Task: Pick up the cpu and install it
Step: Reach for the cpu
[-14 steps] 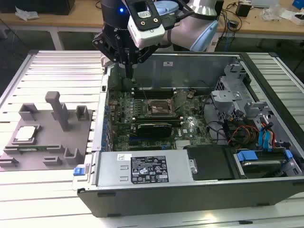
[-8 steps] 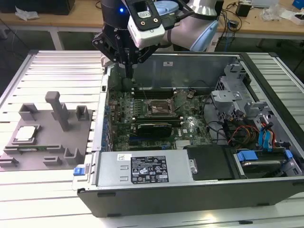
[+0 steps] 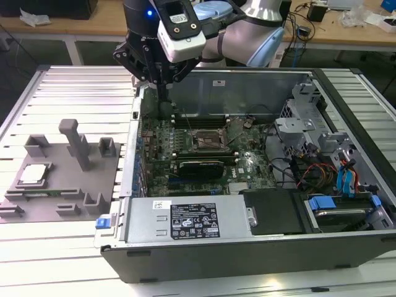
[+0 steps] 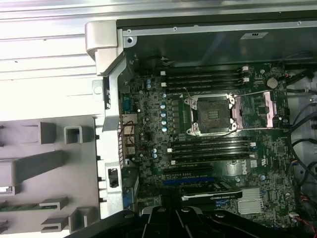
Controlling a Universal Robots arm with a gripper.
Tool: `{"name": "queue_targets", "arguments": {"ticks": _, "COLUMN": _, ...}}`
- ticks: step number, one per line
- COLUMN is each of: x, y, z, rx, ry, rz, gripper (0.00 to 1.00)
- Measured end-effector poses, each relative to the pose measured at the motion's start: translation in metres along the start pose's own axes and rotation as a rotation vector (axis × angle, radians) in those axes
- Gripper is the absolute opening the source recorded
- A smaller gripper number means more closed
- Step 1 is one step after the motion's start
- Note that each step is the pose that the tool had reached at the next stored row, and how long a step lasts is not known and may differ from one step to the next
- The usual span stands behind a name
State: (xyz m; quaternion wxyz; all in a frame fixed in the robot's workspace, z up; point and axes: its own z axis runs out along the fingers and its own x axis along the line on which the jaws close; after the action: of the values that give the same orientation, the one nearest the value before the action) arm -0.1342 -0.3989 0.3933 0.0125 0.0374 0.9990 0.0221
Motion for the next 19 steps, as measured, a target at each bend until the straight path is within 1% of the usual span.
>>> {"name": "queue_targets", "arguments": {"ticks": 3, "x": 0.0042, "y": -0.0003, "z": -0.0001, "rx": -0.0001, "ry": 0.0, "rz": 0.0, "gripper": 0.11}}
{"name": "queue_targets", "arguments": {"ticks": 15, "x": 0.012, "y": -0.0009, "z": -0.0003, "rx": 0.0, "ry": 0.0, "rz": 0.0, "gripper": 0.11}}
{"name": "queue_targets", "arguments": {"ticks": 19, "x": 0.0159, "y": -0.0012, "z": -0.0004, "rx": -0.0001, "ry": 0.0, "rz": 0.0, "gripper": 0.11}}
